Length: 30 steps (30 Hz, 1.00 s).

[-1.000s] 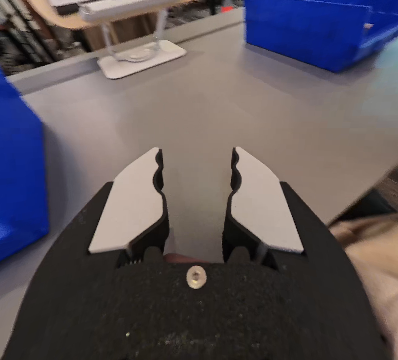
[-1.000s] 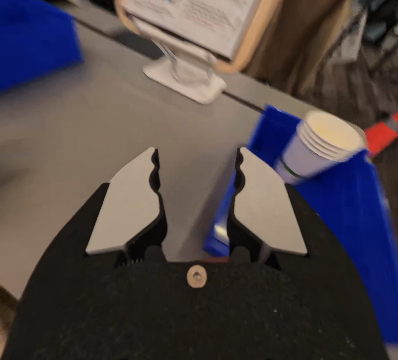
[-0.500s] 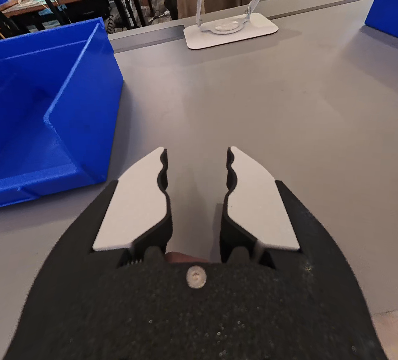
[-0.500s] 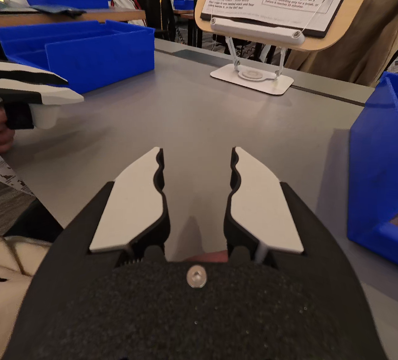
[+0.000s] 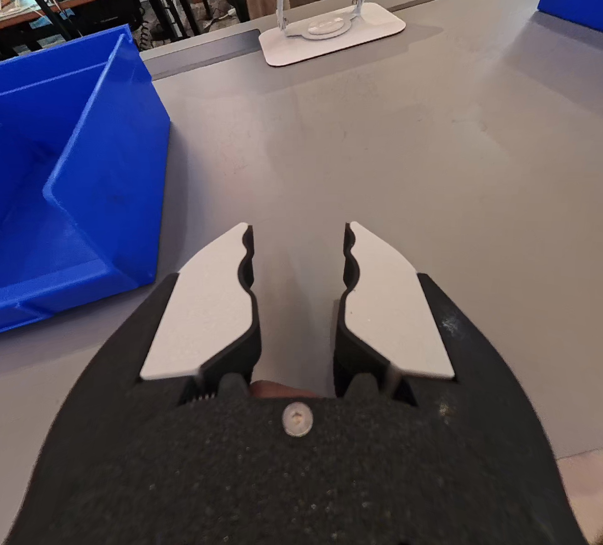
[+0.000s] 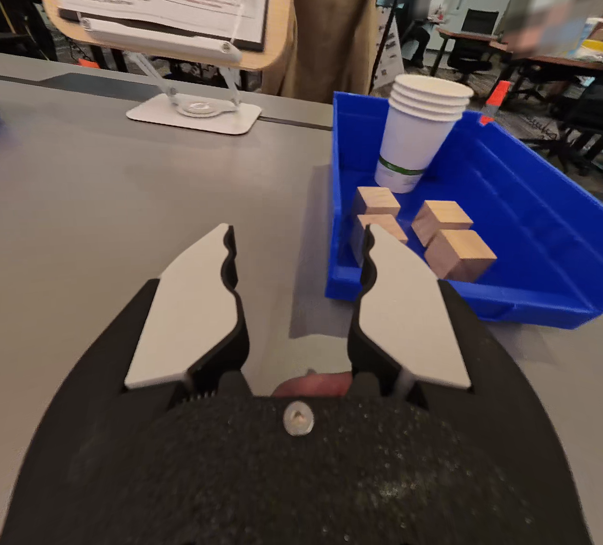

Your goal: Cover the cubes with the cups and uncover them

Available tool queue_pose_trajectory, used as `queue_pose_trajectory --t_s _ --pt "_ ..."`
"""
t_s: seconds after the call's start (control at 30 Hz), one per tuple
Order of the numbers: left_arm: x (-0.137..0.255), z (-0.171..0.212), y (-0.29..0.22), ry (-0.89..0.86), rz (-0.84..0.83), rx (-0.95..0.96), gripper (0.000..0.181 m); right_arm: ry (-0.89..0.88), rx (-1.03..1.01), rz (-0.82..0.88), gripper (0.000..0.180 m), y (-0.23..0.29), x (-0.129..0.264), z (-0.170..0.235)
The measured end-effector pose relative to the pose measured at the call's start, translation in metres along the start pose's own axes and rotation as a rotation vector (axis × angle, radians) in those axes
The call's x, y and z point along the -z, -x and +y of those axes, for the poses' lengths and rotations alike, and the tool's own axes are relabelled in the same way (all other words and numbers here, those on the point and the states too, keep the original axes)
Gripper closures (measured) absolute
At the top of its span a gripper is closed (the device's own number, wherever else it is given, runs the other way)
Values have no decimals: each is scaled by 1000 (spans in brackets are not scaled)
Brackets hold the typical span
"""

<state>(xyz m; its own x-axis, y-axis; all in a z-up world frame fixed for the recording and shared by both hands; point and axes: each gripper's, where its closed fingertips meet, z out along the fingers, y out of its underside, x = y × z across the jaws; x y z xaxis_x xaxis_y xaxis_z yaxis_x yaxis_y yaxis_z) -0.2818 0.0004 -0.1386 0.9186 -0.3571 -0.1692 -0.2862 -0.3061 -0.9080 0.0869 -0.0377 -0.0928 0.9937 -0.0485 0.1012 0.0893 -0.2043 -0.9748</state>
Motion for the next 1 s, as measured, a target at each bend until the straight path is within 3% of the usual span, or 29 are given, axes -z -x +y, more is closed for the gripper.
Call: queue_pose_trajectory --t_s 0.37,0.53,0.63,0.73,0.8,0.9,1.0 --pt "1 3 -27 18 80 -44 128 121 -102 -120 94 24 -29 18" --pt "-5 -11 -74 35 229 -36 127 108 -161 -326 100 59 -35 3" --pt "-14 -37 -138 36 390 -70 122 -2 -82 -223 102 31 -17 -19" --pt "-27 -82 -217 -7 550 -37 118 -120 -45 77 111 -48 12 -33" --pt "-49 -104 -261 -7 560 -31 113 -142 -92 241 117 -102 21 -30" --pt "-87 -123 -313 38 548 6 105 -30 -175 273 115 -140 11 0" --pt "-123 -118 -335 144 486 20 112 46 -166 273 130 -153 -7 20"
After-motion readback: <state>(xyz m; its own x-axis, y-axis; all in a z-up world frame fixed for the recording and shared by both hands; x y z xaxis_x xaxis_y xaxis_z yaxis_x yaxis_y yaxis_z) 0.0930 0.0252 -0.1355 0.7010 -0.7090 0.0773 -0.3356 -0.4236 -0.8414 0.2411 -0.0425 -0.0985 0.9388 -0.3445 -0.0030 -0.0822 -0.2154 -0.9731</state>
